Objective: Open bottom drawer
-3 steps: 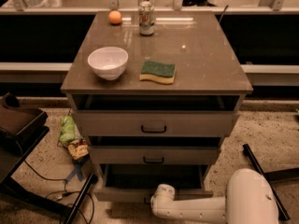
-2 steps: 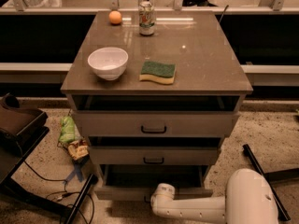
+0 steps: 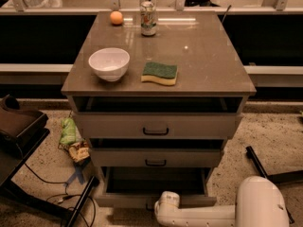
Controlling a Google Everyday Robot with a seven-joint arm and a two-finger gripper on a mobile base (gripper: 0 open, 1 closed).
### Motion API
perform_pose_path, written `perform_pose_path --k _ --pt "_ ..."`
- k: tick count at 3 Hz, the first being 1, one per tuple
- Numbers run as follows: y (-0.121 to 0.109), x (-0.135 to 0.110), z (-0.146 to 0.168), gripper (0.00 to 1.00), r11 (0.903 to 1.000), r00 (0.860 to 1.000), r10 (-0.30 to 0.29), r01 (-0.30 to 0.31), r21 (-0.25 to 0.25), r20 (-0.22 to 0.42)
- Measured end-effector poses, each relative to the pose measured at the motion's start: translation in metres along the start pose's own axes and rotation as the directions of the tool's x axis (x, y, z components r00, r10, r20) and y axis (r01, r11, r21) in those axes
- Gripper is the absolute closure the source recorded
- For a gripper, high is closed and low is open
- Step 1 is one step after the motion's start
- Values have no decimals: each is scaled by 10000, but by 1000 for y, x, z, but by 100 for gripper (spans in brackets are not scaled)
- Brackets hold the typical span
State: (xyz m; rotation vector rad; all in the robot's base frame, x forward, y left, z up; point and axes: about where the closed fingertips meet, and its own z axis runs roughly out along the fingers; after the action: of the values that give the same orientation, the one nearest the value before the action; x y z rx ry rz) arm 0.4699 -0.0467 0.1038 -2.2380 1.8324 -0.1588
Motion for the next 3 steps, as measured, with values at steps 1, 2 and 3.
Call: perform_pose_path --k 1,2,3 --pt "16 2 -8 100 9999 10000 77 -77 125 11" --pt "16 2 -8 100 9999 10000 77 -77 125 11" --pt "21 3 -16 100 9995 10000 66 -65 301 -33"
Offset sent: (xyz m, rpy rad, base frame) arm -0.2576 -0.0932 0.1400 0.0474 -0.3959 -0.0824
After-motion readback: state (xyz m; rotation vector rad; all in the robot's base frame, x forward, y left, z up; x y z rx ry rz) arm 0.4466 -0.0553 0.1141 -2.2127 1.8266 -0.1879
